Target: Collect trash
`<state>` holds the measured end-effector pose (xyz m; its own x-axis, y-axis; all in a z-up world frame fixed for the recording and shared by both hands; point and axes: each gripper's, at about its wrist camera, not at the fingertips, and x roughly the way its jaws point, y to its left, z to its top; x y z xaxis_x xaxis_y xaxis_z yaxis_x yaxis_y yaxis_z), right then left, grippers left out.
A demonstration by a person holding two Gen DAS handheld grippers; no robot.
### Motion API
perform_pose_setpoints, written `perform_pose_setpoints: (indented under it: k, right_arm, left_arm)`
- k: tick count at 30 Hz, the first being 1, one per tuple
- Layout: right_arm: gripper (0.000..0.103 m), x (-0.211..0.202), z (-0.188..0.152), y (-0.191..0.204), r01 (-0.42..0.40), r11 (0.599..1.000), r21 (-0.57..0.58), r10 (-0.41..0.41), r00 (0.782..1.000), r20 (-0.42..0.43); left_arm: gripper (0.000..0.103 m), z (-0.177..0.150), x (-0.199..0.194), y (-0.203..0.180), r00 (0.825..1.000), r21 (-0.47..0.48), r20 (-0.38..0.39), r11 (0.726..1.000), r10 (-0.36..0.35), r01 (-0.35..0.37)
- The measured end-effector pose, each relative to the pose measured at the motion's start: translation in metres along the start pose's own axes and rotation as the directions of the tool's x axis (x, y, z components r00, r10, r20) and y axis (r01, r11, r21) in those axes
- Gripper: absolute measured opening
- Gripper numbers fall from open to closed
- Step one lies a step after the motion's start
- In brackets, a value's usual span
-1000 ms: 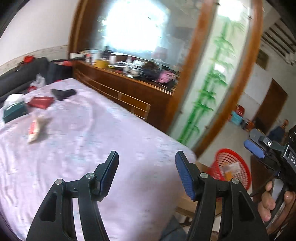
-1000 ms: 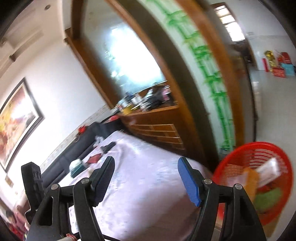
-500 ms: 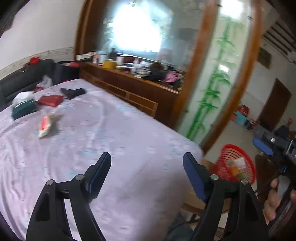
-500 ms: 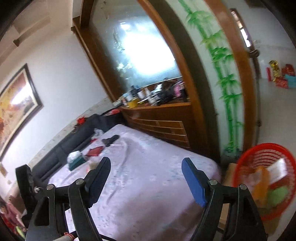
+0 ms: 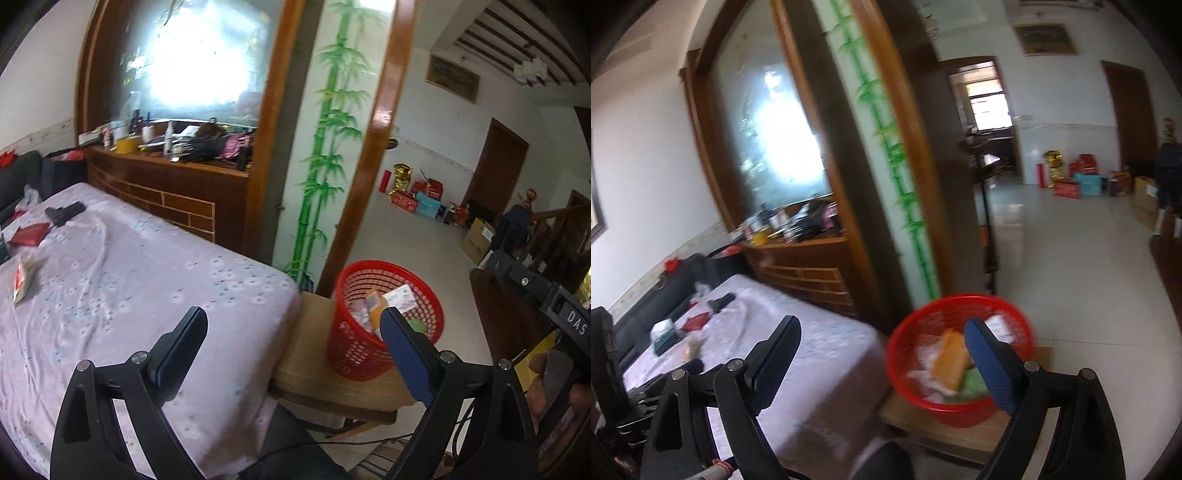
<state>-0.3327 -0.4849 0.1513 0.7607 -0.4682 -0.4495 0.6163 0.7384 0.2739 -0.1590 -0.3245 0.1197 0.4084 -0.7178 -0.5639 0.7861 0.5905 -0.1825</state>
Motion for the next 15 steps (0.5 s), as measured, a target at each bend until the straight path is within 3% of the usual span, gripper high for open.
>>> perform_pose_setpoints:
  k: [4,15]
  right_arm:
    - [0.094,-0.011,-0.003,-0.022,0.051,0.998,0.019,-0.051,0.999,0.002]
    - [0.094,-0.023,-0.009,-0.046,0.085,0.995,0.047,-0.084,0.996,-0.021]
  left_arm:
    - [0.094,0.0,0.004,-0.019,1.0,0.032,-0.01,0.999,0.006,-0.006]
    - [0.094,-0.003,0.015,-0.04,0.998,0.075,-0.045,0.997,0.036,-0.033]
